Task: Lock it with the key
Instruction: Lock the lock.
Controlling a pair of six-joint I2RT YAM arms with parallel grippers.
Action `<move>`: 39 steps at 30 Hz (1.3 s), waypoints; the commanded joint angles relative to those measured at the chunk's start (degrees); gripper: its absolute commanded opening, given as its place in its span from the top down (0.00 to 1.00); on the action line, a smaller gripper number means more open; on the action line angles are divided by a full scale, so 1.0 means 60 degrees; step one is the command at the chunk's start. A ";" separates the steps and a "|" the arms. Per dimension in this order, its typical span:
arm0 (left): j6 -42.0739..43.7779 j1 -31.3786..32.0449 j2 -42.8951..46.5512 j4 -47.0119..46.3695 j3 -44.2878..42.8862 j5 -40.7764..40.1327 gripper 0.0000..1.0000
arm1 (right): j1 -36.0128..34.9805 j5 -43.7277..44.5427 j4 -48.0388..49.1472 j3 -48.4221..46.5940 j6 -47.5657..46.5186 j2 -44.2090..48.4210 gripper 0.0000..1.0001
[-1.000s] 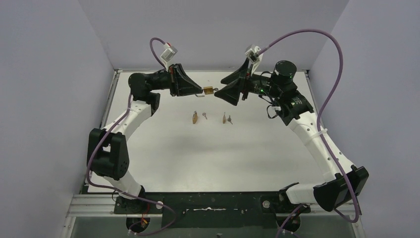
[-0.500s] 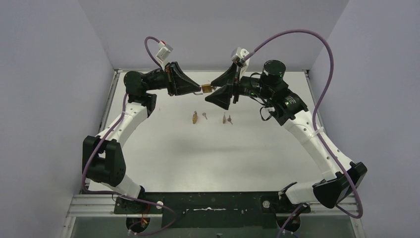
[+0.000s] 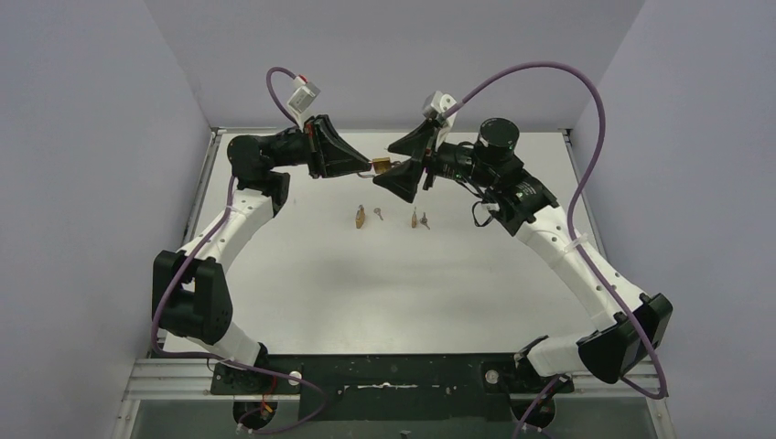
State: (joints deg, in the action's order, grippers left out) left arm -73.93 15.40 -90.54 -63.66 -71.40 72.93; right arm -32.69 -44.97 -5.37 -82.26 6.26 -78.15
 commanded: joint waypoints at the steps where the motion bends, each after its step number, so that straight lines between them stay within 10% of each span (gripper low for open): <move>1: -0.0158 0.0002 0.0246 -0.0614 -0.0369 -0.0019 1.00 | 0.0138 0.0226 0.2328 0.0536 0.0338 0.0521 0.19; 23: -0.0173 -0.0242 0.0414 -0.0594 -0.0376 -0.0064 1.00 | 0.0379 -0.1644 0.0602 -0.0967 0.0813 -0.0748 0.63; 31: -0.0133 -0.0422 0.0555 -0.0600 -0.0259 -0.0273 1.00 | 0.0394 -0.1686 0.0195 -0.1113 0.0716 -0.0699 1.00; 36: 0.0168 -0.0645 0.0839 -0.0382 0.0016 -0.0703 1.00 | 0.0517 -0.1950 0.0226 -0.1421 0.1355 -0.0812 1.00; 39: 0.0495 -0.0815 0.1210 -0.0030 0.0214 -0.0905 0.75 | 0.0915 -0.2359 0.1332 -0.1314 0.2694 -0.0803 1.00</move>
State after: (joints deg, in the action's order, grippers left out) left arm -73.76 13.32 -88.25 -63.59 -70.52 71.92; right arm -30.33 -55.68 -5.02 -87.81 13.74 -83.48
